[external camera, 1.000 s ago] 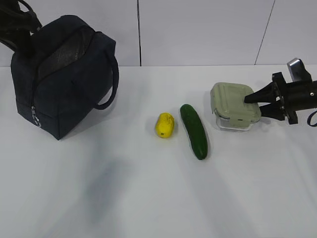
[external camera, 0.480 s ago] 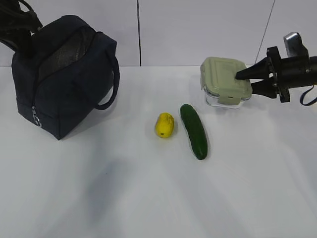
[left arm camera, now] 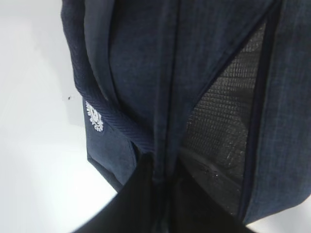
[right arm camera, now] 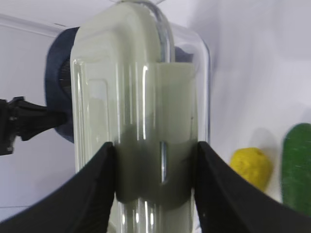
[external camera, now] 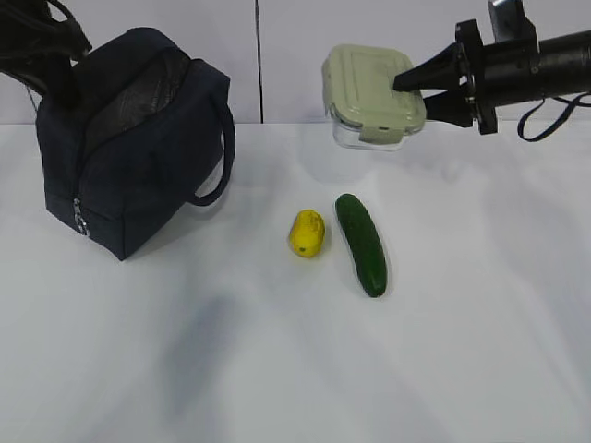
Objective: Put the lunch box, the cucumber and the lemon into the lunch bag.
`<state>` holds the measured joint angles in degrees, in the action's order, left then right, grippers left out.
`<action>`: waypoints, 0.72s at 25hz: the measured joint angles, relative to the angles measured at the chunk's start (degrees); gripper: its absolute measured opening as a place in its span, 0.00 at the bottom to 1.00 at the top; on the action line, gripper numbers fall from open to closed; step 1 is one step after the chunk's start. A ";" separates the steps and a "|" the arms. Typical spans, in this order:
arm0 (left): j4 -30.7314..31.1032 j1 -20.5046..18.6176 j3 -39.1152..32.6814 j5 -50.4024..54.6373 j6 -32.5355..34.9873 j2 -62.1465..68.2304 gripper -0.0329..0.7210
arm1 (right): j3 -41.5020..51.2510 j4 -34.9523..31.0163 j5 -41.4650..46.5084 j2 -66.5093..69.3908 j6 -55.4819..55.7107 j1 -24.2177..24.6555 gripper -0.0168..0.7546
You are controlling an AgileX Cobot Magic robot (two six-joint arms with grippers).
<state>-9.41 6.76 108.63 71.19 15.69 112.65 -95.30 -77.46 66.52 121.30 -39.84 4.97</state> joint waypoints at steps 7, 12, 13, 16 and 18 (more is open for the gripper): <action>0.00 3.37 0.00 0.00 -0.03 0.00 0.06 | -3.53 -0.82 0.61 -0.20 2.04 -4.15 0.48; -0.09 5.39 0.00 0.00 -0.13 0.00 0.06 | -5.28 -1.55 0.70 -0.70 3.88 -6.49 0.48; -0.09 5.51 0.00 0.00 -0.25 0.00 0.06 | -5.48 -2.15 0.70 -0.82 4.09 -6.95 0.48; -0.09 5.79 0.00 0.00 -0.59 0.00 0.06 | -5.72 -3.83 0.70 -0.95 4.34 -8.19 0.48; -0.09 5.79 0.00 0.00 -0.87 0.00 0.06 | -5.72 -4.86 0.70 -1.05 4.43 -9.03 0.48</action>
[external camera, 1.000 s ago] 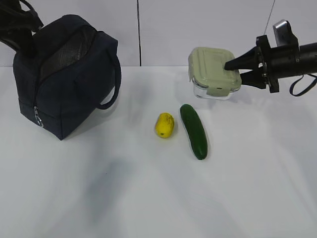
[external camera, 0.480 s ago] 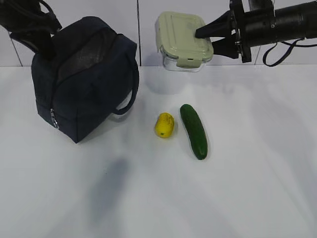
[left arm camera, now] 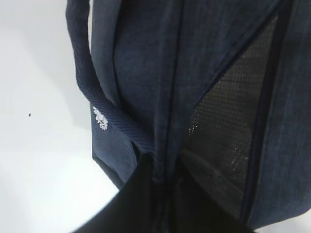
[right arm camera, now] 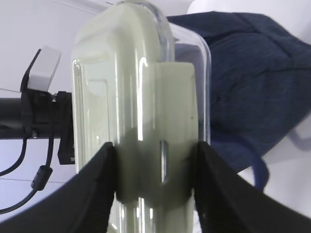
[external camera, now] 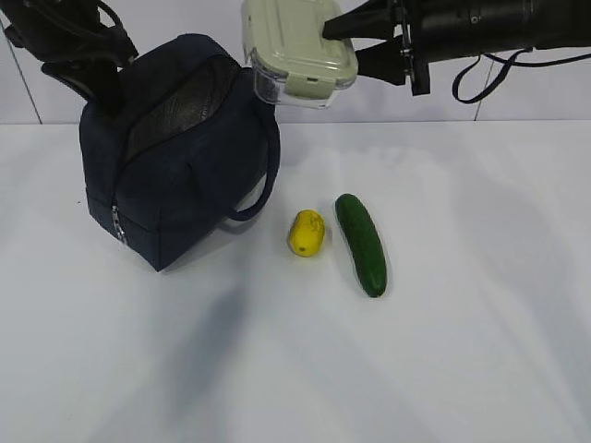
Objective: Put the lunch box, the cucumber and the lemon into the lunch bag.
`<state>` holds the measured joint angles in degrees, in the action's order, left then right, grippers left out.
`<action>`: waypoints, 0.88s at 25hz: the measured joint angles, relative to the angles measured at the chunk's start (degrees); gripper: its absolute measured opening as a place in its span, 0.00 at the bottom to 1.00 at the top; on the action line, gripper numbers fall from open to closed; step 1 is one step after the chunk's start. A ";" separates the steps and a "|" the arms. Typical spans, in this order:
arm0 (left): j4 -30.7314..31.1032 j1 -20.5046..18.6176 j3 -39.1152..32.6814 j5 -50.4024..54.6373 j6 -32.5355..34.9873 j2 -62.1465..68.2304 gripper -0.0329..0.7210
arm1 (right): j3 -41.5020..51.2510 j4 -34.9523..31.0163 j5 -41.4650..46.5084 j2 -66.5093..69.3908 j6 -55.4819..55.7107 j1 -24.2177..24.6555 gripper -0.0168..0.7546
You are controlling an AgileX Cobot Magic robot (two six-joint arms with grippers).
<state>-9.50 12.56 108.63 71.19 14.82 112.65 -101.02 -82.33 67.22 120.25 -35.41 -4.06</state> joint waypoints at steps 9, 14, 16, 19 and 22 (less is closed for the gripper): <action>-0.25 0.08 0.00 0.00 -0.39 0.00 0.06 | 0.00 -0.24 0.14 0.00 -0.26 -5.46 0.48; -1.82 0.08 0.00 0.00 -0.43 0.00 0.06 | -0.09 2.34 0.48 1.05 -0.36 -6.31 0.48; -2.05 0.08 0.00 0.10 -0.43 0.00 0.06 | -0.09 4.65 0.48 1.73 -0.36 -6.41 0.48; -2.18 0.08 0.00 0.10 -0.52 0.00 0.06 | -0.09 7.40 0.48 2.01 -0.36 -6.41 0.48; -2.28 0.08 0.00 0.10 -0.56 0.00 0.06 | -0.09 8.63 0.48 2.01 -0.26 -6.41 0.48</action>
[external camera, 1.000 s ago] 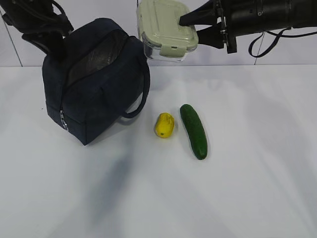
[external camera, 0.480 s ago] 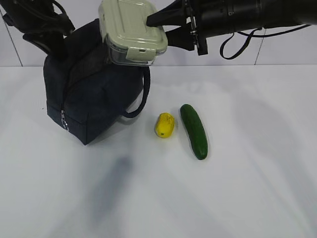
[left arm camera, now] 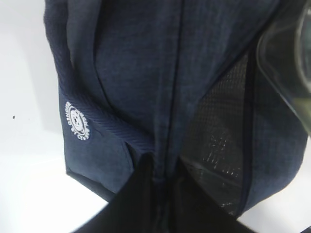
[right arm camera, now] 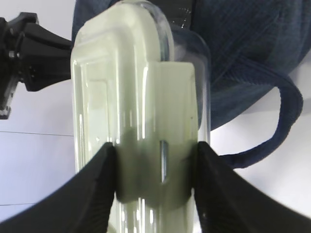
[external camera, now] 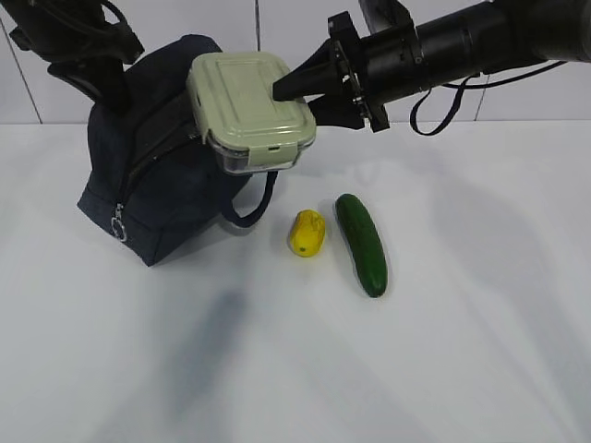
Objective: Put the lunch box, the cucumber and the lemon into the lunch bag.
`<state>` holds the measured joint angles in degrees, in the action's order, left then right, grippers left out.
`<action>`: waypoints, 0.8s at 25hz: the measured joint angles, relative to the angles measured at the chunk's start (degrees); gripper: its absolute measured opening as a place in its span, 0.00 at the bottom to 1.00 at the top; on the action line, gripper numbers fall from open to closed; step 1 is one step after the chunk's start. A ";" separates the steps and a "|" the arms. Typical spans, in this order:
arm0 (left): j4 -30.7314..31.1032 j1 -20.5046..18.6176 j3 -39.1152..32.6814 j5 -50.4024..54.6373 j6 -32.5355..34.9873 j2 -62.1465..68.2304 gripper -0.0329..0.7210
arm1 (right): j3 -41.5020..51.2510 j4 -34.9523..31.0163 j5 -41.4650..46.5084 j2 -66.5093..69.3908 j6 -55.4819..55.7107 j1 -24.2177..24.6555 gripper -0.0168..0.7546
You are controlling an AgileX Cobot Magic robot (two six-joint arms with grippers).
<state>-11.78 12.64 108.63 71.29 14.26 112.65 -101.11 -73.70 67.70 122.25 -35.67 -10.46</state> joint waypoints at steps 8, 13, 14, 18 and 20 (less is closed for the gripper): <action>-2.13 0.00 0.00 0.00 -0.09 0.00 0.06 | 0.00 3.76 0.00 0.00 0.71 0.00 0.48; -3.74 0.00 0.00 0.00 -0.09 0.00 0.06 | -0.14 3.76 0.27 1.34 1.16 0.00 0.48; -3.87 0.00 0.00 0.00 -0.09 0.00 0.06 | -0.14 3.66 0.27 1.96 1.29 0.00 0.48; -4.21 0.00 0.00 0.00 -0.09 0.00 0.06 | -0.14 3.01 0.27 4.55 1.42 0.00 0.48; -4.29 0.00 0.00 0.00 -0.09 0.00 0.06 | -0.14 2.10 0.07 5.20 1.42 0.00 0.48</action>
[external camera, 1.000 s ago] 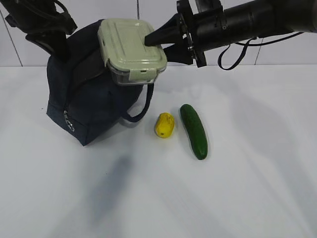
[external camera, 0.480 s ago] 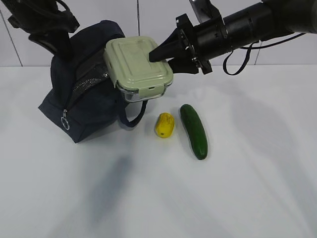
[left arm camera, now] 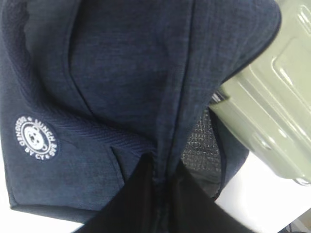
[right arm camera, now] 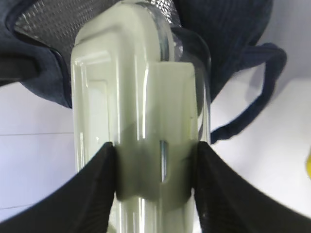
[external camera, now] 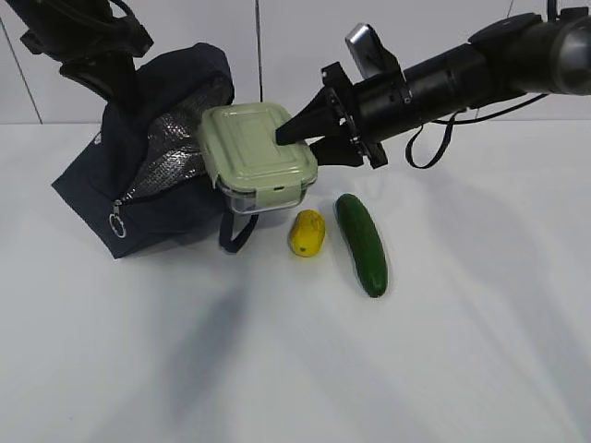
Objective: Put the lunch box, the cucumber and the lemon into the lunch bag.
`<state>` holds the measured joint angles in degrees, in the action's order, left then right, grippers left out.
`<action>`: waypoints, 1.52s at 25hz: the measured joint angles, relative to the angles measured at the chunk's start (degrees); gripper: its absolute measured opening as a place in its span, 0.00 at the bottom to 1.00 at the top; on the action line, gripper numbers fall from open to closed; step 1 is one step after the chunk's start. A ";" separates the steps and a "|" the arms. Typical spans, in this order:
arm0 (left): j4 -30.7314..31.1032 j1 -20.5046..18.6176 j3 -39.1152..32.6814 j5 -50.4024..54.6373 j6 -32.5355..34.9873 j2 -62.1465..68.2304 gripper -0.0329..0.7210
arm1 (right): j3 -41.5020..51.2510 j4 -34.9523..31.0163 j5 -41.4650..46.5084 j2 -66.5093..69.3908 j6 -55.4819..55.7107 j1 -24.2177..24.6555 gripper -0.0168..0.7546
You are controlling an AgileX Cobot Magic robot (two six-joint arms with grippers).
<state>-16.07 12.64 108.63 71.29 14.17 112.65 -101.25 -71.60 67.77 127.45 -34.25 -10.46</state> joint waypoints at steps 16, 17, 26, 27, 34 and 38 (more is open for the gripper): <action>-2.12 5.39 0.00 0.00 0.00 0.00 0.06 | 0.00 -8.57 -0.70 1.67 -3.24 0.00 0.48; -2.26 5.48 0.00 0.00 0.00 0.00 0.06 | 0.00 -8.57 -0.84 1.67 -3.46 -0.11 0.48; -4.28 6.22 0.00 0.00 -0.61 0.00 0.06 | 0.00 -10.11 -9.59 2.33 -7.45 -4.04 0.48; -4.28 6.22 0.00 0.00 -0.61 0.00 0.06 | 0.00 -10.85 -10.42 2.77 -7.89 -4.48 0.48; -4.51 6.22 0.00 0.00 -1.44 0.00 0.06 | 0.00 -19.84 -13.37 6.76 -13.39 -7.31 0.48; -3.99 6.22 0.00 0.00 -1.67 0.00 0.06 | 0.00 -25.22 -13.98 9.07 -15.18 -8.39 0.48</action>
<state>-20.06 18.87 108.63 71.29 12.50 112.65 -101.25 -96.82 53.79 136.52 -49.43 -18.86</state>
